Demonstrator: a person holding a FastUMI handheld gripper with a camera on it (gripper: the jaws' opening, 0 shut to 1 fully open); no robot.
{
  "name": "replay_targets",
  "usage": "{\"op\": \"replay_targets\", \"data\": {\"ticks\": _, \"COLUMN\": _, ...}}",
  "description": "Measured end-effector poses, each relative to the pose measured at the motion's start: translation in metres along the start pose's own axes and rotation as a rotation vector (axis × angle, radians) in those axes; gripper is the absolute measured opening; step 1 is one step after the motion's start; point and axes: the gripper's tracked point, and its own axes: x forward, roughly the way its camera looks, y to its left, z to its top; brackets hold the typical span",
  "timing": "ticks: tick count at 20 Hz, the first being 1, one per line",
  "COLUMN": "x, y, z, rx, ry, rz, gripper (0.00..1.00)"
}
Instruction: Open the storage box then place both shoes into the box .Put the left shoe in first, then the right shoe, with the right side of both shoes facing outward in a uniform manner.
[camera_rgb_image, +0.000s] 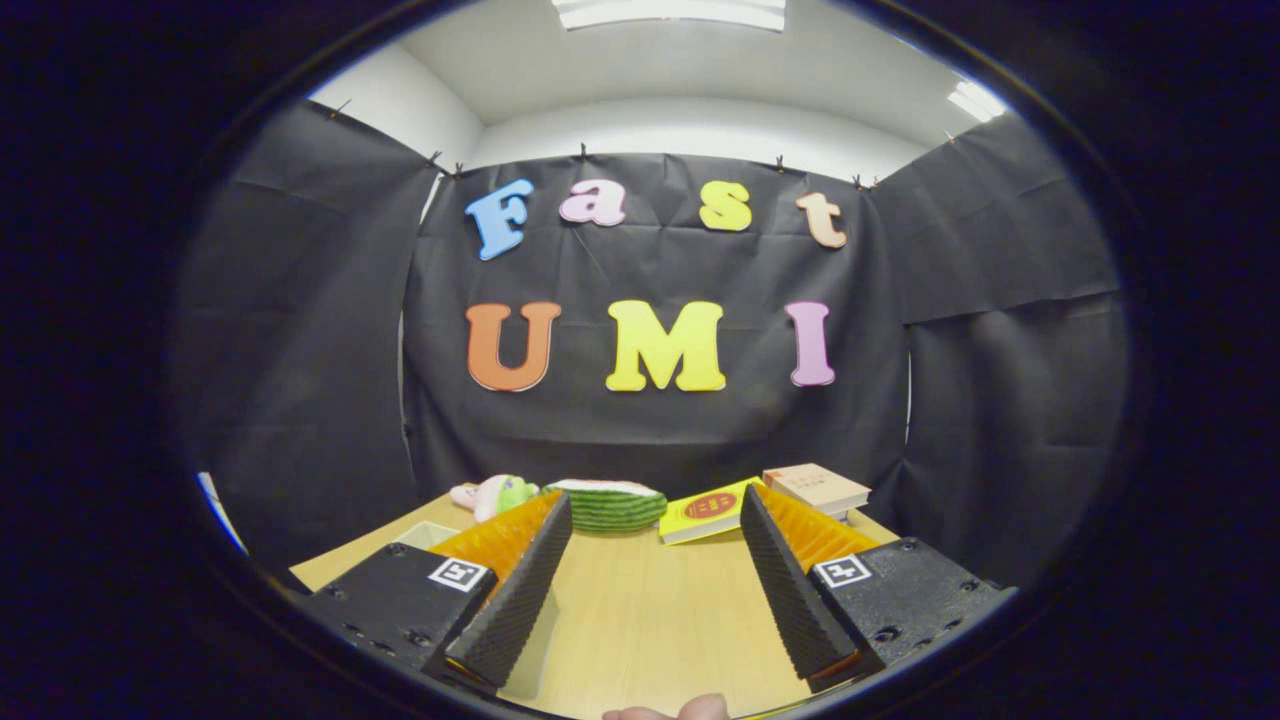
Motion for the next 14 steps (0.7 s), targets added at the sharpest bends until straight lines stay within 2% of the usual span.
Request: {"op": "replay_targets", "data": {"ticks": 14, "x": -0.0012, "y": -0.0006, "z": -0.0014, "rx": 0.014, "ry": 0.004, "rz": -0.012, "gripper": 1.00}}
